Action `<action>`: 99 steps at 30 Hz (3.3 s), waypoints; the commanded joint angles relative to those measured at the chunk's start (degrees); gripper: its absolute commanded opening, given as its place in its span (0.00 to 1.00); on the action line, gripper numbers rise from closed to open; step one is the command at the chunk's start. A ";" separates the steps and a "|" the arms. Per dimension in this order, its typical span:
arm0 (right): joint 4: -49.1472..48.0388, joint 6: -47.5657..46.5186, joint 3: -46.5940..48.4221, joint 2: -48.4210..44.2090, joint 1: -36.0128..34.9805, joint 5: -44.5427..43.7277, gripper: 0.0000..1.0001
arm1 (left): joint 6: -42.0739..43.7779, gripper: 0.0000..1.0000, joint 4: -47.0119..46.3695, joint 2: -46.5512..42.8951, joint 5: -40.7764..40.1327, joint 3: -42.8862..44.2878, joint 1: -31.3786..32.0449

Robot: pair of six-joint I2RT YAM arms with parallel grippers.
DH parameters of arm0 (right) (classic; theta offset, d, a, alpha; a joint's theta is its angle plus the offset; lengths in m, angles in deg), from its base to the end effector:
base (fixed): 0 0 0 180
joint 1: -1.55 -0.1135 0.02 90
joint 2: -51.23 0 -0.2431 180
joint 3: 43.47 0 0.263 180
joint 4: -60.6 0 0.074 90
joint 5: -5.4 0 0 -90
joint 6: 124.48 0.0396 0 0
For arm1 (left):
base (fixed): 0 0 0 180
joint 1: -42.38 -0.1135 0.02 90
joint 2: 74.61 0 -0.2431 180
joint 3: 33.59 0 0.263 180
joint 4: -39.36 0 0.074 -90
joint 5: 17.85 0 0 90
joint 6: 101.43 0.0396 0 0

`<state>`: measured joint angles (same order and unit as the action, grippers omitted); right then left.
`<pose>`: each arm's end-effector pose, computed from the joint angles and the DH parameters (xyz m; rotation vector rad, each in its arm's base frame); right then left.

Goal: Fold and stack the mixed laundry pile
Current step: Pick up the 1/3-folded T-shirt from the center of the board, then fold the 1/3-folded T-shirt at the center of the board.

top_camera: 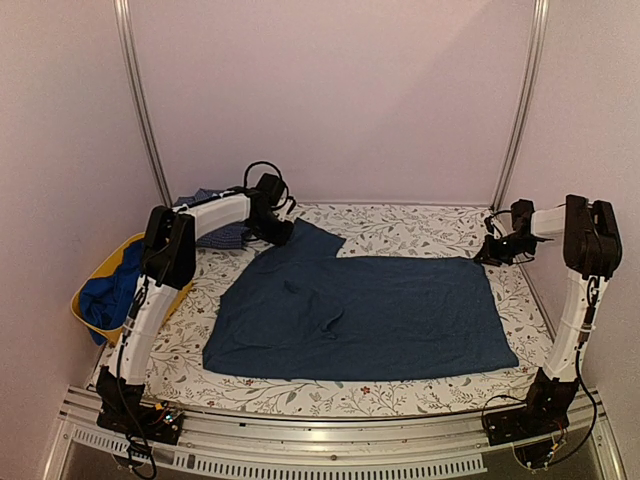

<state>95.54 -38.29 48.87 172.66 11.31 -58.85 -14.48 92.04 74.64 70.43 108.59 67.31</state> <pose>0.4214 -0.0550 0.0945 -0.0019 2.5991 0.5184 0.4967 -0.2295 0.1073 0.4866 2.5735 -0.1330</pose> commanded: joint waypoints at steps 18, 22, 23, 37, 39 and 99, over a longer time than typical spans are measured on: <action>3.62 2.73 -3.43 -9.11 -0.37 0.43 0.00 | -1.91 0.00 -9.03 -14.83 5.72 -14.75 -3.96; 3.64 3.16 -4.63 -10.90 -0.35 0.35 0.00 | -2.32 0.00 -10.87 -18.07 7.12 -19.44 -3.64; 3.64 3.26 -5.12 -11.40 -0.40 0.35 0.00 | -2.40 0.00 -11.02 -18.94 7.19 -20.65 -3.50; 2.28 6.97 -15.53 -21.23 -0.38 1.68 0.00 | -3.93 0.00 -18.10 -37.44 8.41 -45.87 -0.06; 2.32 8.09 -16.80 -22.77 -0.36 1.57 0.00 | -3.88 0.00 -18.70 -39.58 8.08 -48.74 0.78; 8.43 14.46 -24.58 -32.98 2.70 -6.31 0.00 | -8.42 0.00 -14.38 -62.33 3.90 -73.01 7.08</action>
<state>103.00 -22.66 21.05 141.93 13.60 -63.33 -23.07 75.14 15.04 75.55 32.77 73.73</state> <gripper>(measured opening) 0.007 0.005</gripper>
